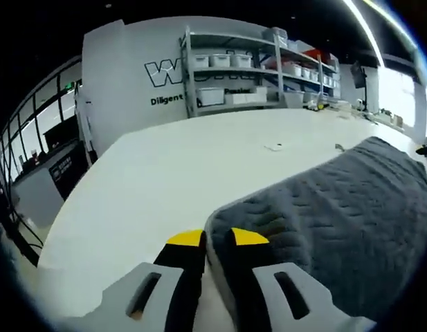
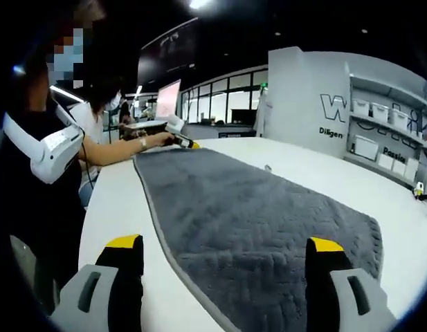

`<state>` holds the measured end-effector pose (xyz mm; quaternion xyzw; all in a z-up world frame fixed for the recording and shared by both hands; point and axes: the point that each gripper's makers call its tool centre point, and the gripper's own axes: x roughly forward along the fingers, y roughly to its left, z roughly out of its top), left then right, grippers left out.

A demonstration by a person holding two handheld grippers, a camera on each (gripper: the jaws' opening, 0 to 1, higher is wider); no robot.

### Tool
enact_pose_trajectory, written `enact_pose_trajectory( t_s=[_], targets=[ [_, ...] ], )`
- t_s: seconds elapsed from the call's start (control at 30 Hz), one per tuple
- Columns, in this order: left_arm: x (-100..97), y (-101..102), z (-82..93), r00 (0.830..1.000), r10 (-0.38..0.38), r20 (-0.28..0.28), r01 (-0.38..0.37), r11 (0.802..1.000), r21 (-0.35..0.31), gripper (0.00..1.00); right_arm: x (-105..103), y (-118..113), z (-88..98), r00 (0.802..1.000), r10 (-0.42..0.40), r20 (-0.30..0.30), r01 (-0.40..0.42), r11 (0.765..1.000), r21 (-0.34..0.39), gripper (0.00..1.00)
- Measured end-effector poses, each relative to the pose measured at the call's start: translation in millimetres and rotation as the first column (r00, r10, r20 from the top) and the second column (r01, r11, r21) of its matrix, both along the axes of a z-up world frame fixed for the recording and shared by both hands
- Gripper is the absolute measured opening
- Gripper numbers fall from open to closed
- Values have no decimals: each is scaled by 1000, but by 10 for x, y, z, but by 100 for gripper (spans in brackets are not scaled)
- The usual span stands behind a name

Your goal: Open the folded towel by lifting each exposed corner and separating the folded layers until the towel lies flat within the target outline without major curled edges

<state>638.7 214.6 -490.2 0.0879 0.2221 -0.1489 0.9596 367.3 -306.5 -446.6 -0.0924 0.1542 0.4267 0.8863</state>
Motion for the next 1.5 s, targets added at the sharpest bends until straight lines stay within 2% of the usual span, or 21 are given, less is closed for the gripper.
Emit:
enact_pose_trajectory(
  t_s=[0.1, 0.2, 0.4, 0.5, 0.6, 1.0, 1.17, 1.33, 1.4, 1.5],
  targets=[
    [12, 10, 0, 1000, 0, 5, 0, 1000, 1, 9, 10, 8, 29, 1000, -2, 2, 2, 1000, 24, 99],
    [25, 35, 1, 1000, 1, 16, -2, 1000, 15, 7, 15, -1, 26, 1000, -5, 5, 5, 1000, 18, 99],
    [30, 36, 12, 999, -14, 41, 9, 992, 126, 4, 16, 5, 2, 1000, -4, -1, 4, 1000, 11, 99],
    [36, 45, 14, 999, -19, 45, 12, 989, 147, 4, 15, 5, -8, 1000, -4, -5, 4, 1000, 4, 99],
    [40, 64, 16, 999, -22, 44, 14, 985, 172, 4, 10, -17, -38, 1000, -5, -6, 5, 999, -34, 99],
    [73, 294, 21, 998, 34, 52, -46, 971, 235, 3, 29, -36, -74, 1000, -8, -11, 8, 998, -55, 99],
    [77, 389, 23, 997, 54, 56, -67, 963, 263, 3, 45, -38, -34, 1000, -9, -8, 8, 999, -36, 99],
    [77, 481, 22, 995, 75, 60, -89, 958, 273, 3, 38, -36, -41, 1000, -4, -9, 3, 999, -47, 99],
    [89, 507, 20, 993, 98, 65, -110, 968, 227, 3, 34, -27, -47, 1000, -2, -11, 1, 999, -46, 99],
    [83, 518, 20, 993, 95, 71, -108, 971, 212, 3, 43, -23, -45, 1000, -4, -10, 4, 999, -41, 99]
  ],
)
